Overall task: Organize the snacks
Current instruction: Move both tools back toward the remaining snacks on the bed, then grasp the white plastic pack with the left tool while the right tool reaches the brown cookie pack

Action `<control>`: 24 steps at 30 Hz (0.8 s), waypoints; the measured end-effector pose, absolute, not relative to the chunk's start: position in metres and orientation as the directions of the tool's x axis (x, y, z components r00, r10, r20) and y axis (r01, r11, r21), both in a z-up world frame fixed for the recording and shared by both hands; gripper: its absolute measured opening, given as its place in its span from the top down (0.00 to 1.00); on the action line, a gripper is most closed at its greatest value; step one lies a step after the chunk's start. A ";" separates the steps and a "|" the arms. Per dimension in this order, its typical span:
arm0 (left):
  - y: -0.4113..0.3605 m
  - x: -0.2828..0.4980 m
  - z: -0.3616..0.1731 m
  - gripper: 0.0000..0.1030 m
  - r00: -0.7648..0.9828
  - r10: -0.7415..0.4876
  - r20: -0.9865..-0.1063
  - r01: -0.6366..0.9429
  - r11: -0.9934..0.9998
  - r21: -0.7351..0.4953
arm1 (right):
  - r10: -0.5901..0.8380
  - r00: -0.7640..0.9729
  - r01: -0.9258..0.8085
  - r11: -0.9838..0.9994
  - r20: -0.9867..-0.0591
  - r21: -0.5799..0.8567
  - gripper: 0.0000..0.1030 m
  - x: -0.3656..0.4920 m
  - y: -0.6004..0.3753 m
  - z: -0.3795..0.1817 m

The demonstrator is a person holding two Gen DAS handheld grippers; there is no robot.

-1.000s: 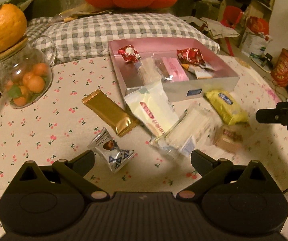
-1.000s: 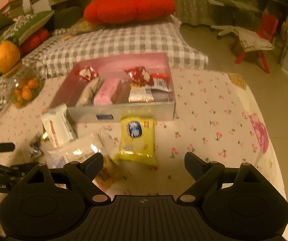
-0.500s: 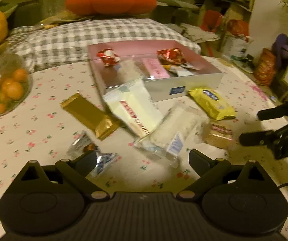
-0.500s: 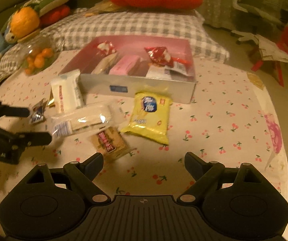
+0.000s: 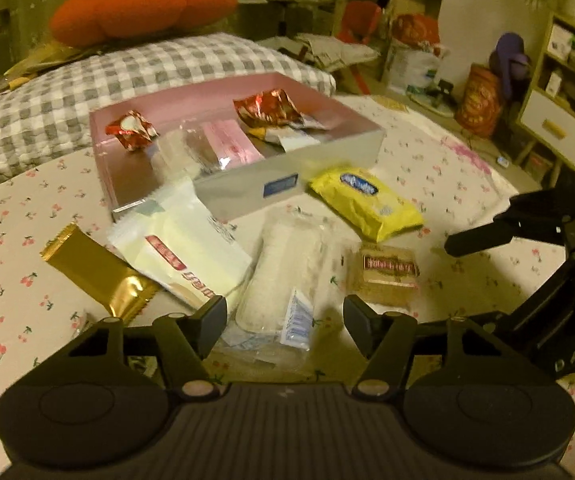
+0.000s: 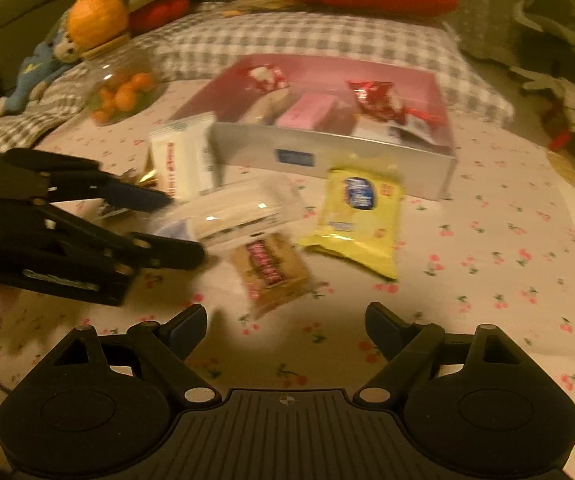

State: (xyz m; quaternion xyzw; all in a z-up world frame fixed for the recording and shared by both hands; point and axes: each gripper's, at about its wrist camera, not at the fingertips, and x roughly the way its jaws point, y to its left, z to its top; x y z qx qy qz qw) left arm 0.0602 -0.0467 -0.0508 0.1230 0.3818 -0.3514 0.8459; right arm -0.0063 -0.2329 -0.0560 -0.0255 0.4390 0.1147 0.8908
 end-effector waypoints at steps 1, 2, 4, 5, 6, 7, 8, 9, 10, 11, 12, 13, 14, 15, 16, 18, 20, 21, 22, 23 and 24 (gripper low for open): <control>-0.048 0.061 -0.053 0.44 0.458 -0.493 -0.740 0.689 0.723 -0.055 | 0.184 0.593 -0.237 0.970 -0.784 0.048 0.17 -0.006 -0.230 -0.057; -0.049 0.061 -0.056 0.46 0.455 -0.484 -0.747 0.688 0.724 -0.050 | 0.182 0.598 -0.247 0.968 -0.781 0.037 0.20 -0.005 -0.227 -0.057; -0.048 0.061 -0.057 0.48 0.457 -0.482 -0.748 0.687 0.725 -0.047 | 0.178 0.602 -0.262 0.965 -0.778 0.018 0.25 -0.002 -0.222 -0.059; -0.047 0.061 -0.057 0.52 0.458 -0.481 -0.748 0.685 0.727 -0.048 | 0.176 0.603 -0.266 0.964 -0.778 0.012 0.30 -0.001 -0.220 -0.060; -0.046 0.061 -0.056 0.60 0.458 -0.479 -0.749 0.683 0.729 -0.049 | 0.176 0.603 -0.272 0.962 -0.778 0.007 0.36 0.001 -0.218 -0.061; -0.045 0.061 -0.055 0.60 0.462 -0.474 -0.749 0.677 0.734 -0.047 | 0.172 0.603 -0.274 0.962 -0.779 0.000 0.37 0.002 -0.217 -0.062; -0.045 0.061 -0.055 0.61 0.464 -0.471 -0.750 0.671 0.740 -0.049 | 0.167 0.606 -0.274 0.962 -0.778 -0.008 0.39 0.003 -0.216 -0.063; -0.044 0.061 -0.054 0.61 0.464 -0.468 -0.752 0.665 0.745 -0.053 | 0.161 0.611 -0.274 0.962 -0.775 -0.016 0.41 0.004 -0.216 -0.064; -0.043 0.061 -0.054 0.61 0.465 -0.464 -0.754 0.659 0.750 -0.054 | 0.156 0.616 -0.274 0.961 -0.772 -0.025 0.43 0.005 -0.215 -0.065; -0.042 0.060 -0.054 0.62 0.468 -0.456 -0.757 0.651 0.757 -0.054 | 0.156 0.622 -0.274 0.961 -0.767 -0.026 0.46 0.006 -0.215 -0.066; -0.040 0.058 -0.053 0.62 0.470 -0.450 -0.759 0.642 0.764 -0.056 | 0.154 0.626 -0.272 0.962 -0.764 -0.029 0.52 0.007 -0.215 -0.065; -0.039 0.057 -0.052 0.62 0.470 -0.447 -0.761 0.634 0.771 -0.061 | 0.154 0.628 -0.272 0.962 -0.763 -0.030 0.53 0.008 -0.215 -0.065; -0.037 0.055 -0.052 0.64 0.470 -0.444 -0.763 0.626 0.777 -0.067 | 0.157 0.628 -0.274 0.961 -0.762 -0.029 0.62 0.008 -0.215 -0.065; -0.035 0.054 -0.051 0.65 0.467 -0.440 -0.767 0.618 0.783 -0.072 | 0.166 0.626 -0.280 0.960 -0.762 -0.021 0.68 0.009 -0.215 -0.065; -0.034 0.052 -0.051 0.65 0.466 -0.436 -0.770 0.612 0.787 -0.075 | 0.170 0.625 -0.281 0.960 -0.762 -0.015 0.70 0.009 -0.216 -0.064; -0.031 0.047 -0.051 0.65 0.466 -0.428 -0.774 0.601 0.796 -0.078 | 0.168 0.627 -0.284 0.958 -0.760 -0.022 0.73 0.007 -0.214 -0.064; -0.027 0.041 -0.050 0.65 0.466 -0.424 -0.777 0.597 0.798 -0.078 | 0.167 0.630 -0.292 0.956 -0.758 -0.032 0.76 0.004 -0.212 -0.064; -0.024 0.038 -0.050 0.65 0.466 -0.422 -0.778 0.595 0.800 -0.078 | 0.165 0.631 -0.294 0.955 -0.758 -0.036 0.77 0.003 -0.212 -0.064; -0.022 0.036 -0.050 0.65 0.465 -0.421 -0.779 0.591 0.803 -0.081 | 0.164 0.631 -0.296 0.954 -0.759 -0.039 0.77 0.002 -0.211 -0.063; -0.019 0.034 -0.050 0.65 0.461 -0.421 -0.782 0.586 0.805 -0.088 | 0.164 0.630 -0.298 0.954 -0.759 -0.041 0.77 0.001 -0.211 -0.063; -0.017 0.033 -0.050 0.65 0.456 -0.422 -0.783 0.582 0.807 -0.096 | 0.164 0.630 -0.300 0.953 -0.760 -0.043 0.77 0.000 -0.210 -0.063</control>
